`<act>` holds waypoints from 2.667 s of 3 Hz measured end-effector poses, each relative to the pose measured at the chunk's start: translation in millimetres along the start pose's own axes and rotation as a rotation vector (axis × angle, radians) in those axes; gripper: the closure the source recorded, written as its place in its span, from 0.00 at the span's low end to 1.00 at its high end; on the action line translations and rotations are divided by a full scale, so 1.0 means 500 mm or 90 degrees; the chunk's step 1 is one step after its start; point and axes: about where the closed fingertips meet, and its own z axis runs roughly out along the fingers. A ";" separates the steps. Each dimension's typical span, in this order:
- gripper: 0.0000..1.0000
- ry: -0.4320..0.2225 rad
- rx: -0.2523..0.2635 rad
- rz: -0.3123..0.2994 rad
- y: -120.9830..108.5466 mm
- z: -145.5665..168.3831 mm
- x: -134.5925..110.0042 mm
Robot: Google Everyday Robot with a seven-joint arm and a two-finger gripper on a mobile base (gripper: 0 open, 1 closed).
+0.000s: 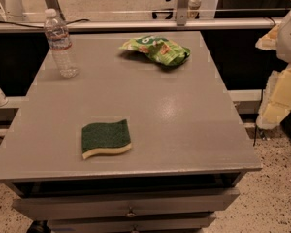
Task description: Move green rice chip bag near sponge
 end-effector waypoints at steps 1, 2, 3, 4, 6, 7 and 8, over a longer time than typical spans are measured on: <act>0.00 0.000 0.000 0.000 0.000 0.000 0.000; 0.00 -0.047 0.008 0.022 -0.008 0.012 -0.012; 0.00 -0.113 0.023 0.051 -0.047 0.055 -0.040; 0.00 -0.181 0.041 0.083 -0.118 0.107 -0.078; 0.00 -0.281 0.068 0.109 -0.256 0.205 -0.196; 0.00 -0.306 0.080 0.132 -0.312 0.269 -0.238; 0.00 -0.318 0.094 0.157 -0.367 0.327 -0.264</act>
Offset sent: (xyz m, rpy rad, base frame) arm 0.0182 0.0126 -0.0125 0.2000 -0.0542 -0.0453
